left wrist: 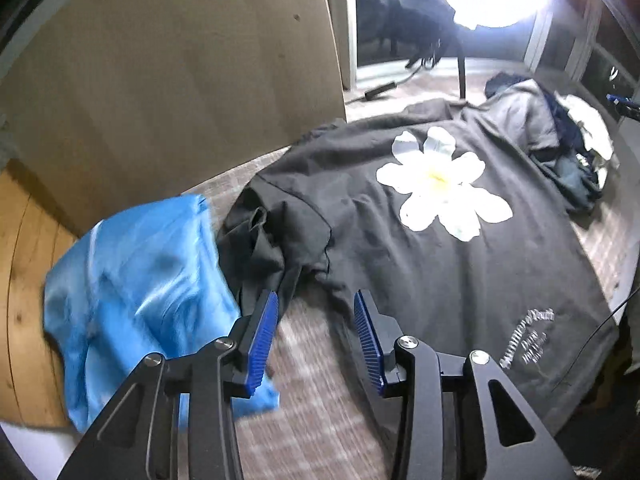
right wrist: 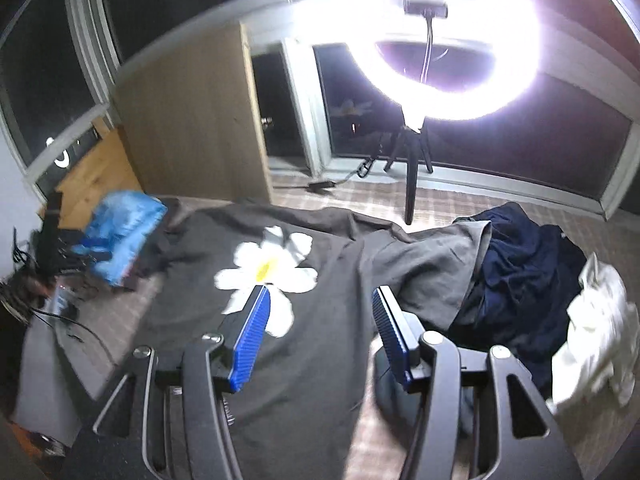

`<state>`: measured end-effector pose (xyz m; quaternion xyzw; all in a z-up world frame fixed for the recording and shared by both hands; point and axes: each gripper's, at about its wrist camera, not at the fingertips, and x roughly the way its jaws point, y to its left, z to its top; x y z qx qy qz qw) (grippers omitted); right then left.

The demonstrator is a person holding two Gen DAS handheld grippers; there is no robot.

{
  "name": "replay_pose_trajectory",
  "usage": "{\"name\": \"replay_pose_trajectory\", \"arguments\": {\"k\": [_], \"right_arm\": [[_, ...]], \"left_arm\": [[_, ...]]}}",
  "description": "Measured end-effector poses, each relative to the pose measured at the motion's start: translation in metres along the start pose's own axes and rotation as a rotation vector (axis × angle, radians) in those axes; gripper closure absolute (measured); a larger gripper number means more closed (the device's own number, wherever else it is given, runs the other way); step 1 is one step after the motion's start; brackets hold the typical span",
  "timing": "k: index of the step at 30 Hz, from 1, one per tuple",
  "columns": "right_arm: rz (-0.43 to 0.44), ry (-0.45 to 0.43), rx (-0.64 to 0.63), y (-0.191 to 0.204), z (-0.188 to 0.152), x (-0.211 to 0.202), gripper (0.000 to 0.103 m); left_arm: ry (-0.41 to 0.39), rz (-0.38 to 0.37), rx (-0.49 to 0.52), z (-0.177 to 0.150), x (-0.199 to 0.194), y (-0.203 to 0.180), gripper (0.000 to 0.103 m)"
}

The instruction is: Fold clothes

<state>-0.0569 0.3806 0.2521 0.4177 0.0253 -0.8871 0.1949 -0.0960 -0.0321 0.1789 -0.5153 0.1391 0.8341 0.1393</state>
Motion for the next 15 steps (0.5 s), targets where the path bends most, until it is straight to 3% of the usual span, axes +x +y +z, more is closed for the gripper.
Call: {"name": "replay_pose_trajectory", "arguments": {"k": [10, 12, 15], "right_arm": [[-0.136, 0.197, -0.119, -0.06, 0.037, 0.152, 0.05], [-0.199, 0.229, -0.134, -0.074, 0.035, 0.169, 0.05], [-0.204, 0.203, 0.007, -0.116, 0.031, 0.16, 0.05]], "left_arm": [[0.086, 0.011, -0.072, 0.066, 0.075, 0.018, 0.059], [0.1, 0.028, -0.062, 0.074, 0.087, 0.018, 0.059], [0.116, 0.0, -0.055, 0.079, 0.102, 0.02, 0.059]]}}
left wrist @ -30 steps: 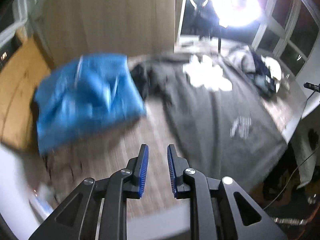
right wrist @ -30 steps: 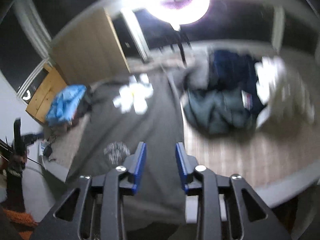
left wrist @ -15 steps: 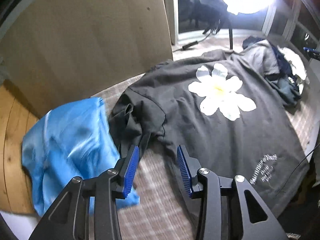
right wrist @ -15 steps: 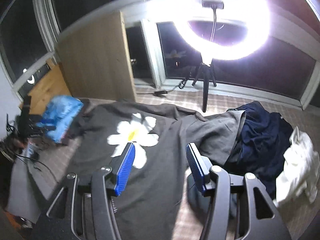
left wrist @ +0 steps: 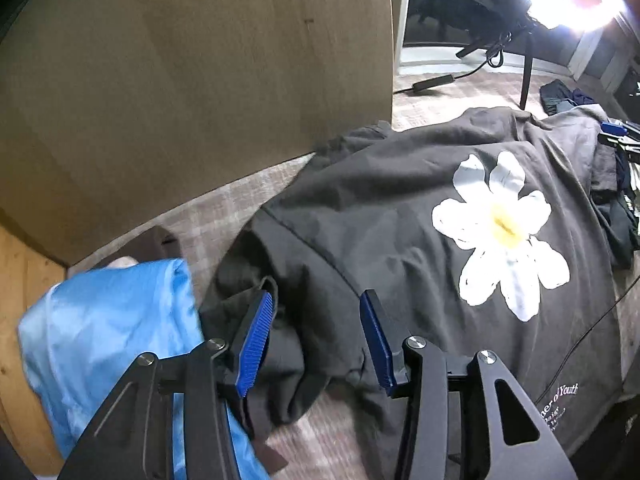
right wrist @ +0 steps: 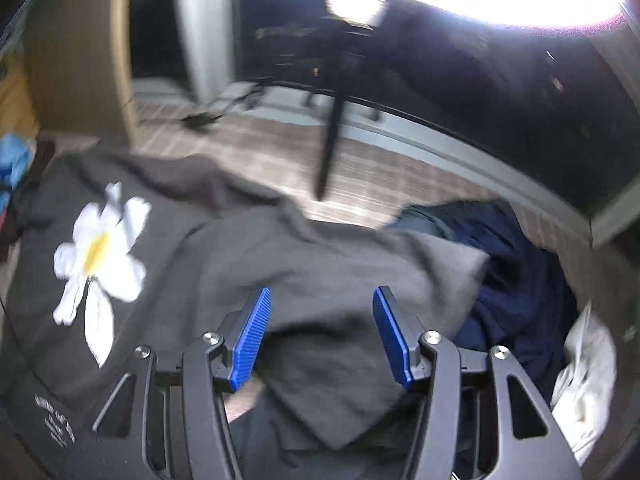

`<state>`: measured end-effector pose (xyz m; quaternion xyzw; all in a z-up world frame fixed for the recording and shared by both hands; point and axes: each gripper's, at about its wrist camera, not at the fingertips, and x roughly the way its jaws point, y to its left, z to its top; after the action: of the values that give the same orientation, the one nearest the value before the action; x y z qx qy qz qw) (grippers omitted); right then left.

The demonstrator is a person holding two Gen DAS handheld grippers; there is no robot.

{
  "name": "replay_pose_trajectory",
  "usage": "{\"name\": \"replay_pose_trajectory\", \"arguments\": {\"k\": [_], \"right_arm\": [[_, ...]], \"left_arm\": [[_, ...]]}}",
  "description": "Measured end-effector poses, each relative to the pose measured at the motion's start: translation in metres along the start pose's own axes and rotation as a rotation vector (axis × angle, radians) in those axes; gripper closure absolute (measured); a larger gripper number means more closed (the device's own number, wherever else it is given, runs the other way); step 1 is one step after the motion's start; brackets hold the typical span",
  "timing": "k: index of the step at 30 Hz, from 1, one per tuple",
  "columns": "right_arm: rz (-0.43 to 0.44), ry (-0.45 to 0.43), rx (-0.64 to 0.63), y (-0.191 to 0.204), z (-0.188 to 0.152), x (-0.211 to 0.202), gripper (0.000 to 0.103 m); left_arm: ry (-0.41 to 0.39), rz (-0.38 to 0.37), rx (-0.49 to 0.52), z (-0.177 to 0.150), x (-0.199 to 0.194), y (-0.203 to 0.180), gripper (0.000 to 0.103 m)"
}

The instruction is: Fold clothes

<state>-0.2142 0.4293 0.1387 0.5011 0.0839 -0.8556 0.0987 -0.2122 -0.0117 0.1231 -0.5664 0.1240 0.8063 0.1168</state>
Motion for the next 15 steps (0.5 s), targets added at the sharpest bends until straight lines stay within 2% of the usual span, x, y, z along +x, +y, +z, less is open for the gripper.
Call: {"name": "replay_pose_trajectory", "arguments": {"k": [3, 4, 8, 11, 15], "right_arm": [[0.03, -0.027, 0.132, -0.036, -0.01, -0.008, 0.048], [0.038, -0.031, 0.17, -0.046, -0.015, -0.01, 0.043], [0.072, -0.012, 0.263, -0.061, -0.03, -0.008, 0.041], [0.08, -0.071, 0.203, -0.041, -0.02, -0.021, 0.041], [0.158, -0.1, 0.096, 0.002, 0.005, -0.02, 0.041]], "left_arm": [[0.028, -0.004, 0.009, 0.005, 0.018, -0.001, 0.059], [0.037, -0.01, 0.011, 0.006, 0.024, -0.001, 0.059], [0.052, -0.021, 0.015, 0.008, 0.035, 0.005, 0.059], [0.06, -0.027, 0.006, 0.009, 0.038, 0.017, 0.057], [0.097, -0.014, 0.01, 0.016, 0.054, 0.031, 0.049]]}}
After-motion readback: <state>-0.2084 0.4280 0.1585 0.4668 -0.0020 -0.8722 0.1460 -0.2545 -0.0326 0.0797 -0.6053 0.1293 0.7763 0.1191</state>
